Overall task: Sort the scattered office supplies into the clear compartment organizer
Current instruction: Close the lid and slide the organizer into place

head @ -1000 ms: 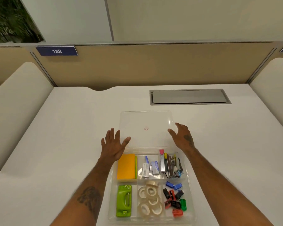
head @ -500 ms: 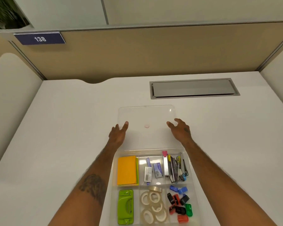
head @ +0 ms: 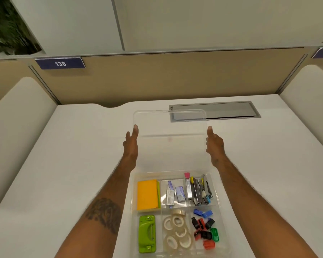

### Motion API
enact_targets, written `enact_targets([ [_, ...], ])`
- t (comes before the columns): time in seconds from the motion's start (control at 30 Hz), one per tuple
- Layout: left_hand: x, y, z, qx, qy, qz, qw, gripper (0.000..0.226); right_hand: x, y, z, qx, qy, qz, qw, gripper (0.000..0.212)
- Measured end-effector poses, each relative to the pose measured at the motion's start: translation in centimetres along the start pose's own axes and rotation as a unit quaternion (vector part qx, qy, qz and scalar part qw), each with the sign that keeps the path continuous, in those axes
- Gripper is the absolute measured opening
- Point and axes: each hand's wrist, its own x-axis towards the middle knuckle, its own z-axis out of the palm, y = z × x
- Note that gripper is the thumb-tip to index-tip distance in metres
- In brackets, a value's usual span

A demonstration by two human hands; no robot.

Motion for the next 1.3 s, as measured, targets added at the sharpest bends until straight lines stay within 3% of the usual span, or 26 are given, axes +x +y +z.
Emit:
enact_targets([
  [0.13, -2.1, 1.4, -1.0, -0.124, 0.006, 0.013, 0.992, 0.082, -2.5, -1.4, -1.1, 0.106, 0.017, 0.008, 0.994, 0.071],
  [0.37, -5.5, 1.1, -3.0, -0.182, -0.028, 0.058, 0.981, 0.091, -6.8, -1.7, -2.5, 0.202, 0.011, -0.055, 0.978, 0.072],
  [0.47, -7.0, 0.5, -3.7, -0.247, -0.045, 0.063, 0.966, 0.083, -8.0, -0.8, -3.3, 0.286, -0.014, -0.051, 0.957, 0.062],
  [0.6, -9.3, -0.1, -5.0, -0.305, -0.064, 0.053, 0.949, 0.029, -9.8, 0.5, -4.9, 0.368, -0.077, -0.048, 0.925, 0.037],
  [0.7, -10.7, -1.9, -5.8, -0.263, -0.071, 0.049, 0.961, 0.037, -10.7, 1.8, -6.0, 0.399, -0.123, -0.019, 0.908, 0.020],
  [0.83, -12.0, -4.8, -6.5, -0.231, -0.089, 0.044, 0.968, 0.048, -11.6, 4.5, -7.9, 0.371, -0.170, 0.032, 0.912, 0.023],
  [0.9, -12.8, -6.4, -6.6, -0.210, -0.098, 0.027, 0.972, 0.059, -11.9, 6.3, -8.9, 0.358, -0.168, 0.057, 0.917, 0.040],
  [0.97, -13.7, -8.3, -6.3, -0.179, -0.087, 0.018, 0.980, 0.078, -12.3, 8.1, -9.7, 0.298, -0.172, 0.052, 0.937, 0.042],
  [1.07, -15.3, -10.9, -5.5, -0.086, -0.063, 0.043, 0.993, 0.062, -13.4, 10.7, -9.7, 0.170, -0.158, 0.018, 0.973, 0.027],
  [1.17, -16.2, -13.3, -5.0, 0.015, -0.030, 0.047, 0.998, 0.057, -14.1, 12.6, -9.5, 0.040, -0.102, -0.015, 0.994, 0.044],
  [1.3, -16.9, -15.5, -5.1, 0.060, -0.002, 0.045, 0.997, 0.062, -15.4, 14.8, -9.1, -0.032, -0.083, -0.043, 0.995, 0.044],
])
